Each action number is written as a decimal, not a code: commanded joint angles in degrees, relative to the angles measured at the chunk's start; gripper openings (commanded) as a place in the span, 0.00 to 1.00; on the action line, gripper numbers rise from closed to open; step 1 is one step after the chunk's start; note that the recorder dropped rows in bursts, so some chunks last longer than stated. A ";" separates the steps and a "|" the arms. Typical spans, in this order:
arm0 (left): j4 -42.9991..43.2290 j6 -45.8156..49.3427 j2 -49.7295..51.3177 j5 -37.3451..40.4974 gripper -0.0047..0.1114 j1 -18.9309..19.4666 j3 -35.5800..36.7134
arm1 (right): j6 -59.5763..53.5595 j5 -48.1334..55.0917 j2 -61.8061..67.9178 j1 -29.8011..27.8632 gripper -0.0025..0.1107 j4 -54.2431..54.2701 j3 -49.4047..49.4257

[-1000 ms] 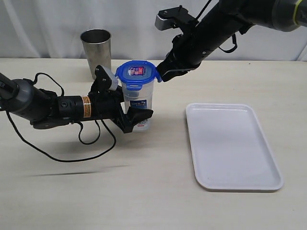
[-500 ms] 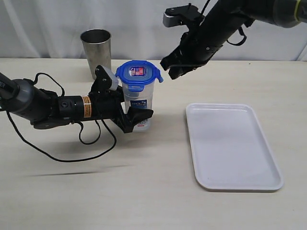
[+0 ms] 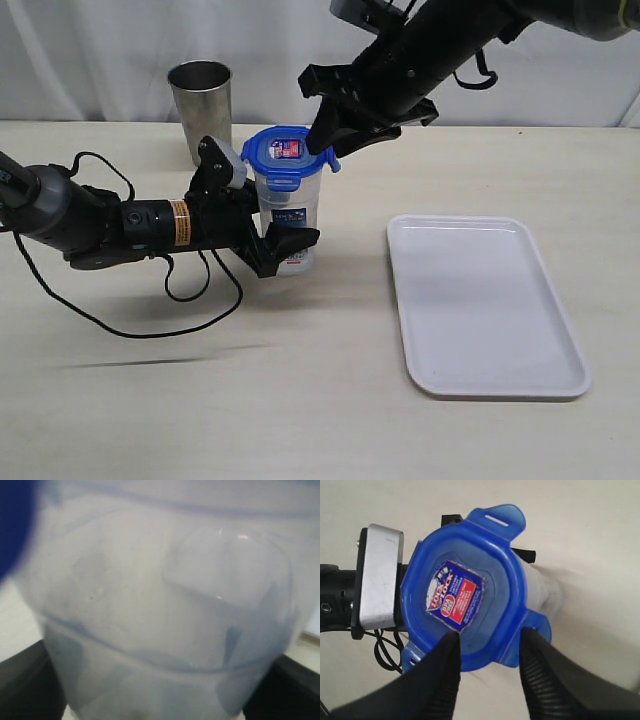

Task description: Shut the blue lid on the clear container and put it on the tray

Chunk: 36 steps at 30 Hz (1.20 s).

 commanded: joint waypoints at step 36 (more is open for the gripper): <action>-0.40 -0.03 0.17 -0.17 0.04 -0.02 0.13 | -0.37 1.83 8.46 0.09 0.29 3.99 0.05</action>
